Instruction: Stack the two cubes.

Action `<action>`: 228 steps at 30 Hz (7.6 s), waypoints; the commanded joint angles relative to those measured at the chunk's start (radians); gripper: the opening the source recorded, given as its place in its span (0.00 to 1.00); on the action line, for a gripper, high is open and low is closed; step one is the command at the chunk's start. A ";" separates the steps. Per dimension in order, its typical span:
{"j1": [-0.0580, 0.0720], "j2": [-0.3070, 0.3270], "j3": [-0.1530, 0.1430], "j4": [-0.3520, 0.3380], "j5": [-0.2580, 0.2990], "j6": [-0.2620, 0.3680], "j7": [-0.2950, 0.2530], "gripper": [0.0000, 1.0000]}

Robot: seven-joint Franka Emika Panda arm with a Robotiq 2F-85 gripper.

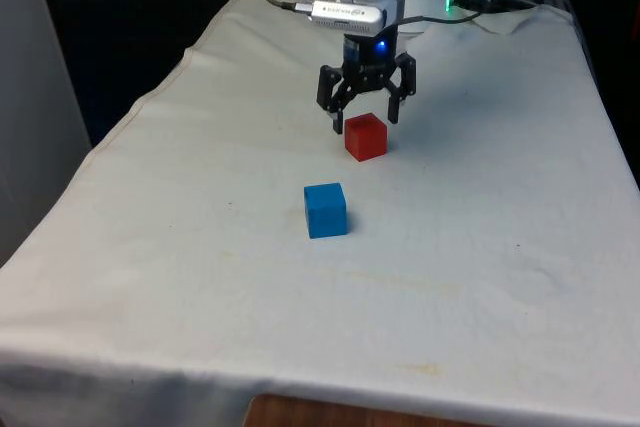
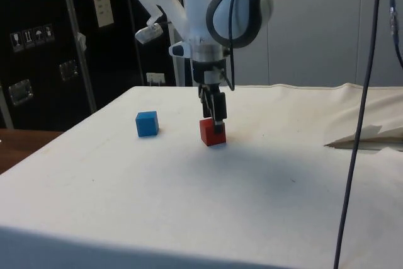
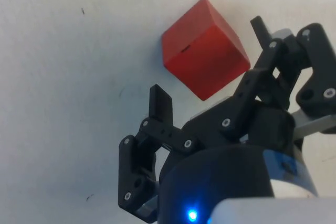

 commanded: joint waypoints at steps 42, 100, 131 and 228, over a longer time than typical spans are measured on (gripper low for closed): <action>-0.001 0.037 -0.010 0.041 0.000 0.002 0.000 0.00; -0.001 -0.056 -0.010 0.276 0.012 -0.281 0.053 0.00; -0.001 0.015 -0.008 0.456 0.013 -0.368 0.127 0.00; -0.041 0.378 -0.042 0.788 0.198 -0.421 0.019 0.00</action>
